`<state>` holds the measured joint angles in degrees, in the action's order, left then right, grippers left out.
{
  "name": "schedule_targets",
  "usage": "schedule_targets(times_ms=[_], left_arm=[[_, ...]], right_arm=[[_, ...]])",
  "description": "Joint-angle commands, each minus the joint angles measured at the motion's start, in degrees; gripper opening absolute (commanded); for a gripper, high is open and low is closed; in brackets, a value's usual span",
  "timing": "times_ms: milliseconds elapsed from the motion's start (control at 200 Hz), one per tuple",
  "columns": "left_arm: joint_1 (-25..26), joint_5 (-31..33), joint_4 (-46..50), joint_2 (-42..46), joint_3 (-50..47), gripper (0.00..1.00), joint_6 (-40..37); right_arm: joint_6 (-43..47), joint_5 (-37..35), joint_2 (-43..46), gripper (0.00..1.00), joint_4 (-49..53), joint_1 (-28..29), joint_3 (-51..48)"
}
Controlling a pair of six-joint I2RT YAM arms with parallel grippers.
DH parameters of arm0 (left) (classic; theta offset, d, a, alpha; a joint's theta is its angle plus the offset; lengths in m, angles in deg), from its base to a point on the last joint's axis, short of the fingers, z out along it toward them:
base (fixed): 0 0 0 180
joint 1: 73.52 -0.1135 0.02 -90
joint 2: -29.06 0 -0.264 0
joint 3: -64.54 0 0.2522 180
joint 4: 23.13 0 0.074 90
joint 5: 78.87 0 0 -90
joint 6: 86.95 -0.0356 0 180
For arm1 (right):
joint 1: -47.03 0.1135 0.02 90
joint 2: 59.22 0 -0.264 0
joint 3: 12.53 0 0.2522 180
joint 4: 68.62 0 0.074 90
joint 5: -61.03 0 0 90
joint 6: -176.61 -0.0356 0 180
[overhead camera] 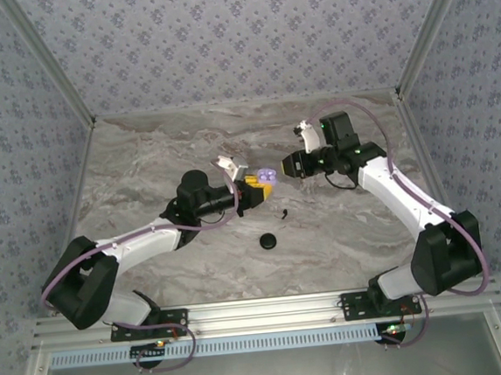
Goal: Insert the wireless bluetooth earbuds into the charging case
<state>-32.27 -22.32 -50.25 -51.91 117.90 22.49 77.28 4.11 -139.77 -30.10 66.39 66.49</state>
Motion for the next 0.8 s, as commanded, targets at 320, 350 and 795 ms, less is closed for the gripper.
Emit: schedule_targets(times_ms=[320, 350, 795], left_arm=[[-0.2, -4.4, -1.3, 0.9, 2.4, 0.21, -1.3], [-0.2, -4.3, -1.3, 0.8, 2.4, 0.21, -1.3], [-0.2, -2.0, -1.2, -1.0, 2.9, 0.21, -0.3]], right_arm=[[2.6, 13.1, -0.4, 0.20, -1.4, -0.8, -0.2], [2.6, 13.8, -0.3, 0.20, -1.5, -0.7, -0.3], [3.6, 21.0, 2.4, 0.20, -3.7, -0.8, -2.3]])
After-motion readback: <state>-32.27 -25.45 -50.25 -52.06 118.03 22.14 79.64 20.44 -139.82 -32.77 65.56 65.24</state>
